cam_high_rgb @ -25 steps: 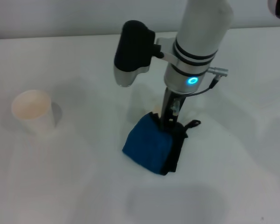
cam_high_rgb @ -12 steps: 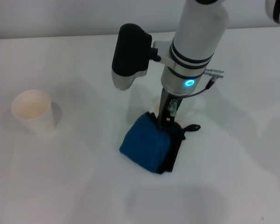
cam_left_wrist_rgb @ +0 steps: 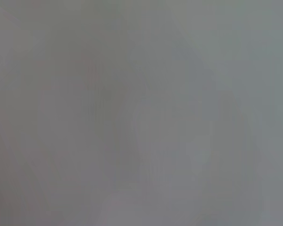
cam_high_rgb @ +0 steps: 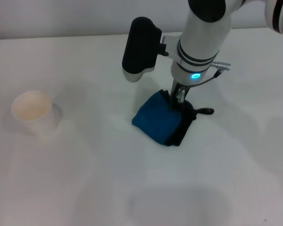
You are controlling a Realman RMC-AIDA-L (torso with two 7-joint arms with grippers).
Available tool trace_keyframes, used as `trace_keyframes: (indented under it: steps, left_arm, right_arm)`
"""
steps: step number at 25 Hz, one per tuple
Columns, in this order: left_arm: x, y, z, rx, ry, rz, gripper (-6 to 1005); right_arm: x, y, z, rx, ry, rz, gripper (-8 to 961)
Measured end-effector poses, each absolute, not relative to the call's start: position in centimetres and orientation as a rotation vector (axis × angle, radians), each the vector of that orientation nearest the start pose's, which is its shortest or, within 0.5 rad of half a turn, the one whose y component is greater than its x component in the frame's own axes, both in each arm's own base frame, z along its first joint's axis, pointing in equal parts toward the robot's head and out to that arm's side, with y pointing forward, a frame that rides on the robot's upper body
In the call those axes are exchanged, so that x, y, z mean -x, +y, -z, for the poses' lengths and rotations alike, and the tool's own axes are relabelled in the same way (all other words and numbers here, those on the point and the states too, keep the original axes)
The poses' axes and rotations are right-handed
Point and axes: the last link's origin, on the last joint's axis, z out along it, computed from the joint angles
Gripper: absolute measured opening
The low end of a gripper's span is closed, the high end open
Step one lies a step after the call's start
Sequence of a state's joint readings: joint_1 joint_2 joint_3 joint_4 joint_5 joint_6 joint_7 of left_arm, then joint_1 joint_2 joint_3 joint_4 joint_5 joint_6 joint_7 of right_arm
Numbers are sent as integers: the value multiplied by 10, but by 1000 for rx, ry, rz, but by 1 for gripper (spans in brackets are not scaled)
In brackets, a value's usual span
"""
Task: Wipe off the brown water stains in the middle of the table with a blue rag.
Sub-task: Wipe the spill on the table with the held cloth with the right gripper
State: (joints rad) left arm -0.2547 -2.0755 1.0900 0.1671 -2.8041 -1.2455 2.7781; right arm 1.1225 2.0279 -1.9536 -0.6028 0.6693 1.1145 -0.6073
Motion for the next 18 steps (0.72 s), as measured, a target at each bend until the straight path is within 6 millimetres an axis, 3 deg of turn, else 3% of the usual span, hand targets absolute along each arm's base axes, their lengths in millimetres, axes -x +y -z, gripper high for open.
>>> trace_keyframes:
  steps: [18]
  left_arm:
    - [386, 281, -38, 1440, -604, 691, 875]
  right_arm:
    - [-189, 448, 60, 2301, 315, 1000, 97]
